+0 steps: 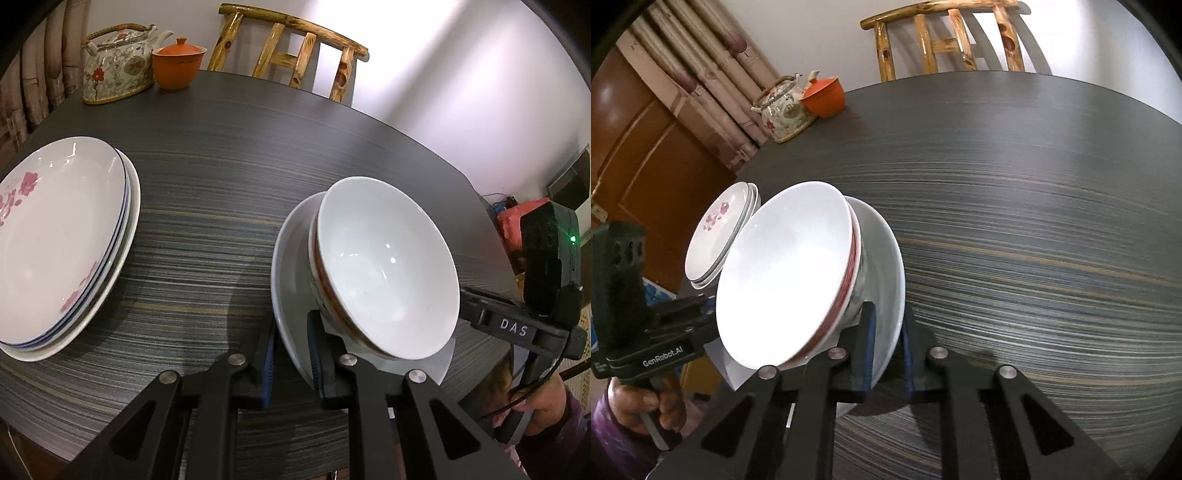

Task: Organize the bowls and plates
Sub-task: 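Close both tools on the rim of the nested bowl stack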

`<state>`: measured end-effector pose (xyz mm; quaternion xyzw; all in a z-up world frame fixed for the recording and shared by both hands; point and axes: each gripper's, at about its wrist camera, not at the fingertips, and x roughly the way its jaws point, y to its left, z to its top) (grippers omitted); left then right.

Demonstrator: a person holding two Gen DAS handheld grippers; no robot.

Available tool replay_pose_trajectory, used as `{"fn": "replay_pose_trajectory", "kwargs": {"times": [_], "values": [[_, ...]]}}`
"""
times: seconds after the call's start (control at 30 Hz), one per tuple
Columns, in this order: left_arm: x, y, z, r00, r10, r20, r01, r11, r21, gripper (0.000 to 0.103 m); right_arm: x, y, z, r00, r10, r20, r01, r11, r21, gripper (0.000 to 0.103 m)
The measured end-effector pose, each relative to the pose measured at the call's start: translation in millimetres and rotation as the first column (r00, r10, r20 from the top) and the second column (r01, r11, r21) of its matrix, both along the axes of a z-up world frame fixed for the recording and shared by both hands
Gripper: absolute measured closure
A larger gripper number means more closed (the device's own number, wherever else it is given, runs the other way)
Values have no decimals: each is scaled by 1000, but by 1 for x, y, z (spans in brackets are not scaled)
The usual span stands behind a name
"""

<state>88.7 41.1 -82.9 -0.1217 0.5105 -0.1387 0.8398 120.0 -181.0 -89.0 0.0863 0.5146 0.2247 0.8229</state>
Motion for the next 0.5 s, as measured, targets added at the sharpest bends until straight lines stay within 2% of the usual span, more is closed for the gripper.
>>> {"fn": "replay_pose_trajectory", "kwargs": {"times": [0.1,0.5], "values": [[-3,-3,2,1000,-6,-1,6,999,31,88,1,-7,-3,999,-25,-31,26,998,58,90],[-7,0,4,999,7,-44,-5,999,38,88,-10,-5,-2,999,-20,-49,24,996,82,90]]}}
